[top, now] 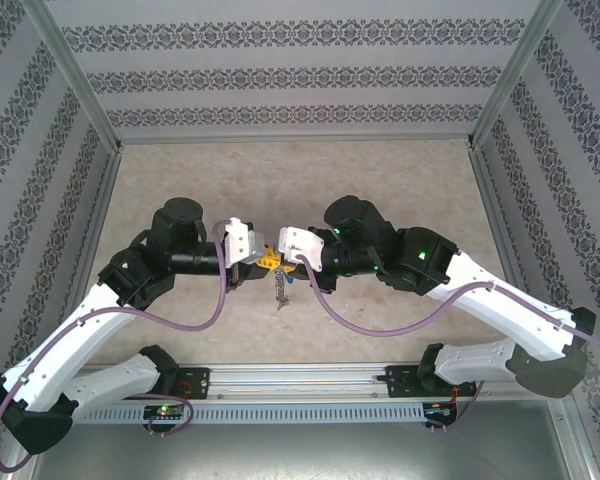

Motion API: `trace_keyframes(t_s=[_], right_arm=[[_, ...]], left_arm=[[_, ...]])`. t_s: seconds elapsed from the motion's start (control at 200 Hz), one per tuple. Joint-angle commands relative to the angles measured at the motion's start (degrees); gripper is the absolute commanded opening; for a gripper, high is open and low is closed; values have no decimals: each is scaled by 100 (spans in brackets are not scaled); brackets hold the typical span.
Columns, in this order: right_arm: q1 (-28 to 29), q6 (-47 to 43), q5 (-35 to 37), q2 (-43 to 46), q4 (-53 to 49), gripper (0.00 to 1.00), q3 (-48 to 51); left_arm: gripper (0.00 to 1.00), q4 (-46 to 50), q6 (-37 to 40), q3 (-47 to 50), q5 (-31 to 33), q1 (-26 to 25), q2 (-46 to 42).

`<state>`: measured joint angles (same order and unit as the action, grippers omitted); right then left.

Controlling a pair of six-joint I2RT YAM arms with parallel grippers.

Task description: Put the keys on the keyring

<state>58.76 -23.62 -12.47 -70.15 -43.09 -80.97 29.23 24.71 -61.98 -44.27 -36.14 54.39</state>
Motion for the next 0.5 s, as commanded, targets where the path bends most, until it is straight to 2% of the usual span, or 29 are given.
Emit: trace_keyframes(t_s=[0.0,0.125,0.21,0.345,0.43,0.495], right_arm=[[21,-86,57,51,85,0,-198],[22,24,-38,267,368,18,88],[21,124,-104,432,649,25,354],[23,252,-216,596,923,25,596],[12,280,-242,677,1025,22,672],[6,267,-243,736,1072,15,696]], left_arm=[[0,142,99,-31,-35,-100,-42],[0,-654,-482,262,-282,-99,-309],[0,-1664,-1198,552,-503,-88,-444],[0,-3409,-2377,1033,-741,-91,-576],[0,-3965,-2768,1122,-830,-86,-574],[0,-4143,-2919,1156,-873,-87,-570]])
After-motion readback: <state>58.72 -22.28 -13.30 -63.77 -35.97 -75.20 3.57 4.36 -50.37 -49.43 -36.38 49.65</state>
